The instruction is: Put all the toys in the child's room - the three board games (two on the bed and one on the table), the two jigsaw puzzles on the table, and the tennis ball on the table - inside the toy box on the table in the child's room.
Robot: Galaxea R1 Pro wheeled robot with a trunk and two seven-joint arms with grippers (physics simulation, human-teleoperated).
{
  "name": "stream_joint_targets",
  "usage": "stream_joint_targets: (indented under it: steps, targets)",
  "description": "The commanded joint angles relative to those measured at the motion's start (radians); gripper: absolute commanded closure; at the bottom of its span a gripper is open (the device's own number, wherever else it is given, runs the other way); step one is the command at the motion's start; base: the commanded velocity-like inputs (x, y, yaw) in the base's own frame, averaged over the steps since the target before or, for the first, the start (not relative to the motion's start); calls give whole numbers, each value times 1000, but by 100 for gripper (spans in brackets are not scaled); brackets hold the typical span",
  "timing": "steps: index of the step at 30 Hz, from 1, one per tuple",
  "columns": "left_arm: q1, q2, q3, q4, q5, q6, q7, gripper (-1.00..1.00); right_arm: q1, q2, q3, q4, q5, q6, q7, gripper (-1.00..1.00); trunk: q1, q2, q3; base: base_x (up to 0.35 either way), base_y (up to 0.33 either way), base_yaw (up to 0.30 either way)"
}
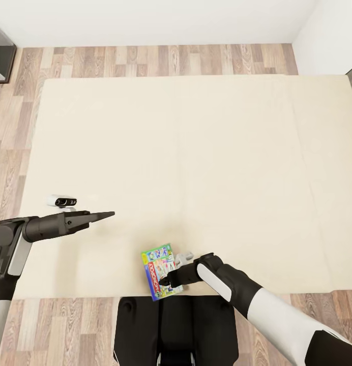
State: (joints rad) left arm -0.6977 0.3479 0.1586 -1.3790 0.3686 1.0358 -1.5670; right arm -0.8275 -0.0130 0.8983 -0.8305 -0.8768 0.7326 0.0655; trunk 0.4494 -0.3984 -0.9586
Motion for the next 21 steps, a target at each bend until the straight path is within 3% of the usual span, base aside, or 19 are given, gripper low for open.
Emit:
stream_joint_targets:
  steps: [1, 21]
  targets:
    - [0, 0, 0, 0, 0, 11, -4, -100, -1, -1, 2, -1, 6, 2, 5, -100, 1, -2, -1, 0, 38, 0]
    - [0, 0, -1, 0, 0, 11, -4, -100, -1, -1, 2, -1, 6, 2, 5, -100, 1, -2, -1, 0, 46, 0]
